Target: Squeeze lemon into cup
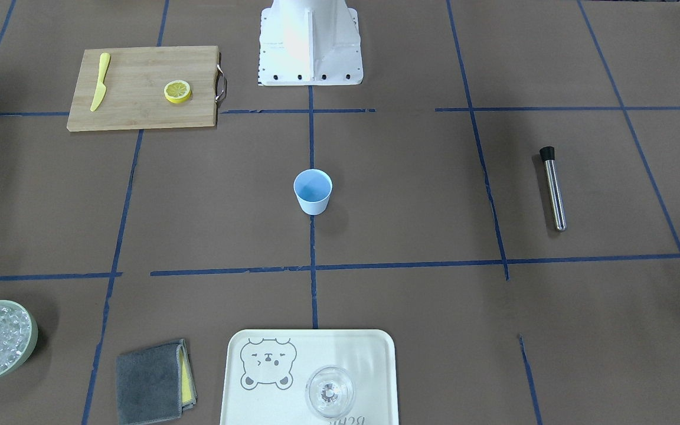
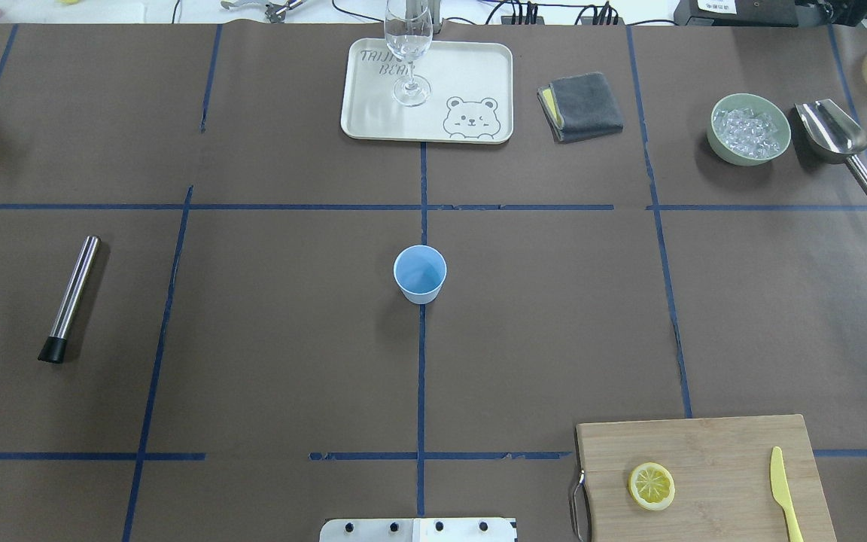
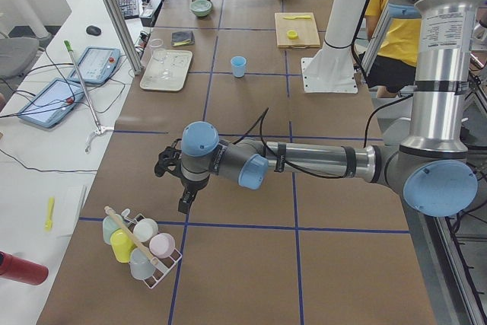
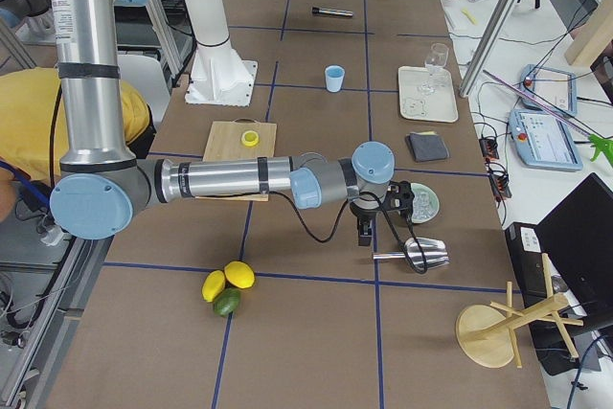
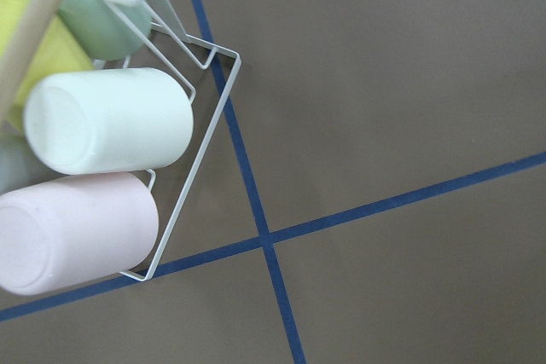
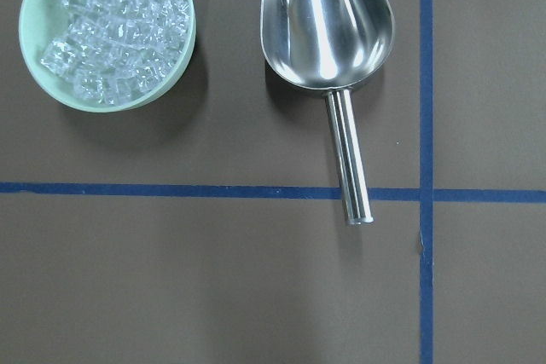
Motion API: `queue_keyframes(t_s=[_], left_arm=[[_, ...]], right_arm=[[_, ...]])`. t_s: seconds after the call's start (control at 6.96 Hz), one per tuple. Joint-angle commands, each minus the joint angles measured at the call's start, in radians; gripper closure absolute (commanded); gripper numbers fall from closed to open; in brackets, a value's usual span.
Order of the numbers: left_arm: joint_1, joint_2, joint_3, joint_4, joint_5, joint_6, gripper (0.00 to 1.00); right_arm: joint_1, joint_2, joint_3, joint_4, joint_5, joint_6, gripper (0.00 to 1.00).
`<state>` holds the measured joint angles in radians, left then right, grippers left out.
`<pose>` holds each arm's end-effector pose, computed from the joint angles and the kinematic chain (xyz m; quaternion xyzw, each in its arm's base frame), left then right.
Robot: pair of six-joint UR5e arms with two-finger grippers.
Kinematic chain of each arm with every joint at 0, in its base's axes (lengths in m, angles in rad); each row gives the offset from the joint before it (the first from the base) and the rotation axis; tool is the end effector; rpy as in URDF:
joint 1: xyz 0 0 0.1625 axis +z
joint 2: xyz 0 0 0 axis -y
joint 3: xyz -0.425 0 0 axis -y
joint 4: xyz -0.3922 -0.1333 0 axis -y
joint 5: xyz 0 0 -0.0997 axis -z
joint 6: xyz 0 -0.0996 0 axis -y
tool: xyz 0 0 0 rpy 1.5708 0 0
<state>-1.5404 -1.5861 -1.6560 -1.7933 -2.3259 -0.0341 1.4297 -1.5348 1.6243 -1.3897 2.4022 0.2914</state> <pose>-0.0494 -0.5160 0.5852 0.1377 0.3685 0.0576 0.9176 -0.0140 -0.5232 0.5902 0.0347 -0.4173 0.0137 0.9080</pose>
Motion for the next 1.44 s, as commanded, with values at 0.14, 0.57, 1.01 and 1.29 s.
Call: queue_keyframes(t_s=[0.14, 0.57, 1.01, 1.29], left_arm=[[0.003, -0.018, -0.053, 0.115, 0.01, 0.028, 0.0], [0.009, -0.015, -0.054, 0.111, -0.004, 0.031, 0.0], [0.046, -0.012, -0.051, 0.038, -0.009, 0.031, 0.0], [0.059, -0.006, -0.048, -0.017, -0.038, 0.026, 0.0]], right_arm=[[-0.053, 0.012, 0.008, 0.041, 0.003, -0.009, 0.0], [-0.29, -0.049, 0.093, 0.324, 0.006, 0.182, 0.0], [-0.698, -0.08, 0.346, 0.373, -0.265, 0.84, 0.0], [-0.912, -0.113, 0.469, 0.285, -0.421, 0.934, 0.0]])
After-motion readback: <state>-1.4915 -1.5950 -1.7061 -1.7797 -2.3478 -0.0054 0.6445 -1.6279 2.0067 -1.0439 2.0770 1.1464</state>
